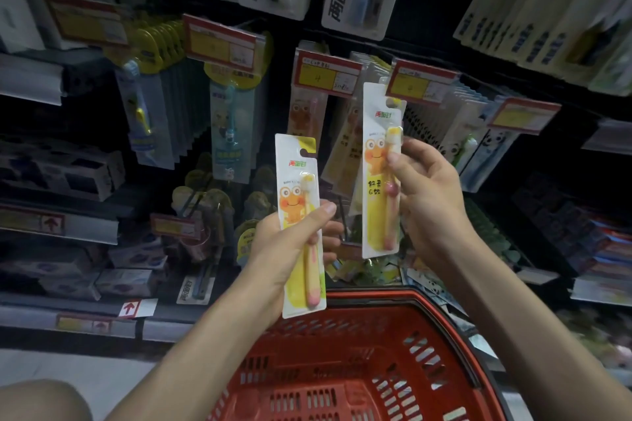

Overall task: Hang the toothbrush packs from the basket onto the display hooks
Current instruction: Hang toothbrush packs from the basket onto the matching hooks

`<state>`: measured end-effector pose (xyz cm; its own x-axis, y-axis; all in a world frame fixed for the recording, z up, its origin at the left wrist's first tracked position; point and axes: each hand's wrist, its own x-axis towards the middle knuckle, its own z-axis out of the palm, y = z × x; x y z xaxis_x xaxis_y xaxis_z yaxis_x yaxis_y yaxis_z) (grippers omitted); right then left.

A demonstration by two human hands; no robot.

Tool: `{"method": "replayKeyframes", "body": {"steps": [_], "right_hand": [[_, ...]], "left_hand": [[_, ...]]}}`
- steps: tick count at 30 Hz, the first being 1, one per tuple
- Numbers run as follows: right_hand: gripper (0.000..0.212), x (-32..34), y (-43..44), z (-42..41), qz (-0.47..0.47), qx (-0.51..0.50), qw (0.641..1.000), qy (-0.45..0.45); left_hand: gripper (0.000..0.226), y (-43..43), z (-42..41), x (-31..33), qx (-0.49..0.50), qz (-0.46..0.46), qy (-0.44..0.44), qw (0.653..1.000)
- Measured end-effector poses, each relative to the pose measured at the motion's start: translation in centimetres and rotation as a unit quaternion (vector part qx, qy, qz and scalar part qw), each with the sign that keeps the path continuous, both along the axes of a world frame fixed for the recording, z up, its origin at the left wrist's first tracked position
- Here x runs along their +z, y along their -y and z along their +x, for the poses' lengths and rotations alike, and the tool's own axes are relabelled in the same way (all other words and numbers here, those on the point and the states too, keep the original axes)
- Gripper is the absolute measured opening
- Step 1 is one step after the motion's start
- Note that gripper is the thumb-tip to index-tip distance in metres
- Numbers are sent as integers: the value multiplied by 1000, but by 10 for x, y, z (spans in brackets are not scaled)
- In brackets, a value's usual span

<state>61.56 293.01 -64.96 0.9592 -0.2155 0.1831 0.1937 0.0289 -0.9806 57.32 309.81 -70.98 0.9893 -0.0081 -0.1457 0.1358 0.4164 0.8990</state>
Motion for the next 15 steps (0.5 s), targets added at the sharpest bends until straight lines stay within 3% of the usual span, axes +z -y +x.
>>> {"method": "replayKeyframes", "body": {"steps": [6, 15], "right_hand": [[29, 5, -3, 15, -79, -50, 995, 35], [17, 1, -5, 26, -71, -114, 989, 57]], "left_hand": [[23, 0, -1, -1, 1, -4, 0, 1000], [24, -3, -1, 1, 6, -1, -7, 1000]]}}
